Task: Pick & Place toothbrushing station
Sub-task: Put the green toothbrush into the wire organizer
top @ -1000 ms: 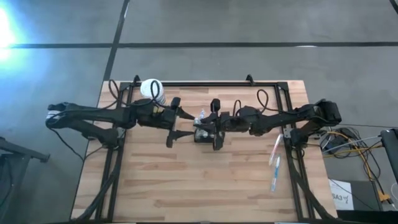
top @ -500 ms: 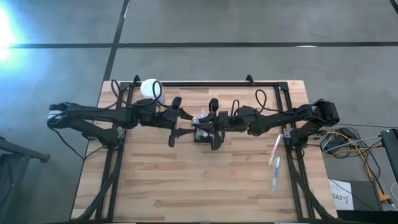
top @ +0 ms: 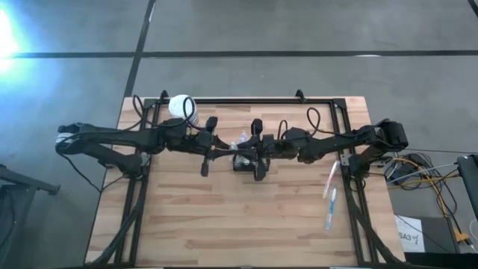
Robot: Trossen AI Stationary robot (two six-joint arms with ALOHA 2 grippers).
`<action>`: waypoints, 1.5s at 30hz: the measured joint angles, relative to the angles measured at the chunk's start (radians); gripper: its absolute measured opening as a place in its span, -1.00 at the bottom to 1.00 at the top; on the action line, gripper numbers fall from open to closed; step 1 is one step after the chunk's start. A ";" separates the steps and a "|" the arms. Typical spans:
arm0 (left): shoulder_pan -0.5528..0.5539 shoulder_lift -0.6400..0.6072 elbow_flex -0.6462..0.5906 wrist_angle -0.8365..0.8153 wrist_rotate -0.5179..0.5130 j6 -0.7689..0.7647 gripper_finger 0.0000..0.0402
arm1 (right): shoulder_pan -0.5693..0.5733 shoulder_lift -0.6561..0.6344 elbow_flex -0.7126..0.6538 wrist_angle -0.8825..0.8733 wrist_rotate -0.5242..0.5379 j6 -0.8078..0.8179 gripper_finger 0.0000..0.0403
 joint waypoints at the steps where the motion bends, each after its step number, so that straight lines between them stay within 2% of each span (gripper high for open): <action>1: 0.000 -0.001 0.000 -0.001 0.001 0.000 -0.89 | 0.000 0.000 0.000 0.000 0.000 -0.001 -0.90; 6: 0.000 -0.008 0.000 -0.004 0.006 -0.002 -0.89 | 0.000 -0.013 0.000 -0.014 0.000 0.023 -0.82; 12: -0.002 -0.053 0.000 -0.027 0.026 -0.005 -0.89 | 0.000 -0.072 0.001 -0.055 0.001 0.058 -0.61; 19: -0.002 -0.165 -0.001 -0.151 0.025 -0.011 -0.89 | 0.000 -0.183 -0.002 -0.231 0.003 0.074 -0.44; 23: -0.002 -0.261 -0.016 -0.221 0.039 -0.019 -0.89 | 0.005 -0.270 -0.029 -0.361 -0.006 0.051 -0.50; 27: -0.002 -0.381 -0.054 -0.243 0.043 -0.041 -0.89 | 0.014 -0.370 -0.105 -0.344 -0.045 0.047 -0.68; 32: -0.002 -0.506 -0.076 -0.307 0.042 -0.042 -0.89 | 0.016 -0.506 -0.220 -0.323 -0.033 0.047 -0.93; 45: -0.002 -0.711 -0.175 -0.447 0.043 -0.070 -0.89 | 0.016 -0.850 -0.518 -0.311 -0.021 0.074 -0.95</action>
